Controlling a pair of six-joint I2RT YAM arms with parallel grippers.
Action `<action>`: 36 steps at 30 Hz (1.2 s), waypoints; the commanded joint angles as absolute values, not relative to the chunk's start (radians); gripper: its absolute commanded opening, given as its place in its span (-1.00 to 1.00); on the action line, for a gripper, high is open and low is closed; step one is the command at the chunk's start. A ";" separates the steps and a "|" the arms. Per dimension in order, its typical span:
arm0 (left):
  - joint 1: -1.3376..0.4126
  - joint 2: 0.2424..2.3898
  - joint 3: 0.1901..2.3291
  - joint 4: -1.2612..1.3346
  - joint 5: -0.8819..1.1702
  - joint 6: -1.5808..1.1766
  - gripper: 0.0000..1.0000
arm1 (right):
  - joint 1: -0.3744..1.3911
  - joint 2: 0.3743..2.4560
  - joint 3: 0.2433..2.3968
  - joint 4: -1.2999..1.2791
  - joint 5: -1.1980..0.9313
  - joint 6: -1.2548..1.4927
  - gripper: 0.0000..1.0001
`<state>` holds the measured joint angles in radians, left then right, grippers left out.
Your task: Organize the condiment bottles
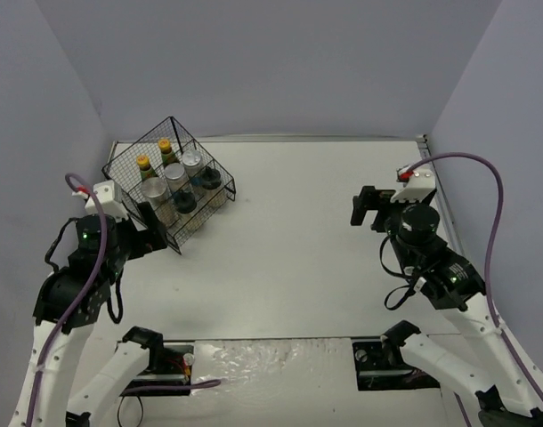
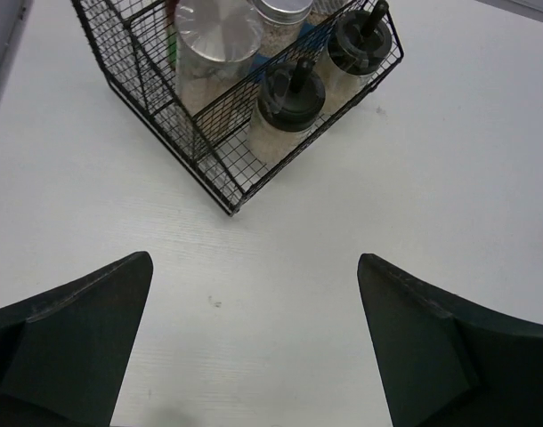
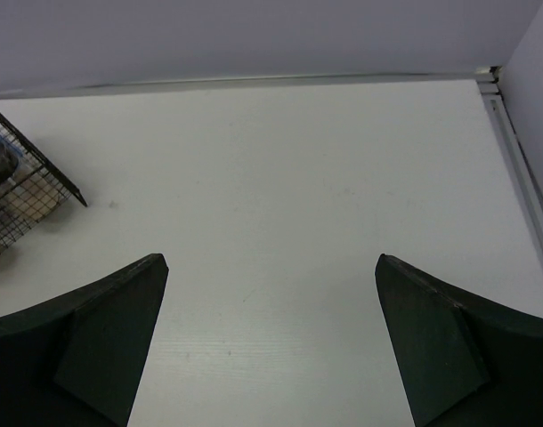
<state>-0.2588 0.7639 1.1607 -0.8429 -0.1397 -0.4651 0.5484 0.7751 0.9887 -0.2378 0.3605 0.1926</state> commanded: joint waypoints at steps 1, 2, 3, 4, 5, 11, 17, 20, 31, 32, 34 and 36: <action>-0.252 0.636 1.100 -0.882 -0.184 -0.392 0.94 | 0.541 0.712 1.078 -0.260 0.451 0.111 1.00; -0.252 0.611 1.092 -0.886 -0.185 -0.387 0.94 | 0.542 0.699 1.087 -0.267 0.455 0.105 1.00; -0.252 0.575 1.091 -0.892 -0.190 -0.392 0.94 | 0.542 0.678 1.092 -0.278 0.460 0.096 1.00; -0.253 0.539 1.090 -0.898 -0.195 -0.397 0.94 | 0.543 0.657 1.098 -0.290 0.465 0.088 1.00; -0.253 0.510 1.091 -0.905 -0.198 -0.401 0.94 | 0.543 0.632 1.101 -0.303 0.468 0.080 1.00; -0.254 0.468 1.172 -1.013 -0.216 -0.397 0.94 | 0.541 0.489 1.090 -0.385 0.504 0.069 1.00; -0.253 0.415 1.203 -1.074 -0.262 -0.398 0.94 | 0.543 0.408 1.065 -0.438 0.545 0.066 1.00; -0.255 0.388 1.211 -1.094 -0.290 -0.414 0.94 | 0.543 0.392 1.055 -0.453 0.534 0.073 1.00; -0.255 0.391 1.222 -1.127 -0.316 -0.427 0.94 | 0.541 0.348 1.051 -0.462 0.448 0.099 1.00; -0.255 0.393 1.223 -1.129 -0.319 -0.428 0.94 | 0.541 0.345 1.051 -0.465 0.434 0.112 1.00; -0.255 0.395 1.223 -1.129 -0.317 -0.427 0.94 | 0.542 0.342 1.049 -0.464 0.424 0.120 1.00; -0.255 0.397 1.223 -1.130 -0.314 -0.426 0.94 | 0.542 0.346 1.050 -0.463 0.418 0.124 1.00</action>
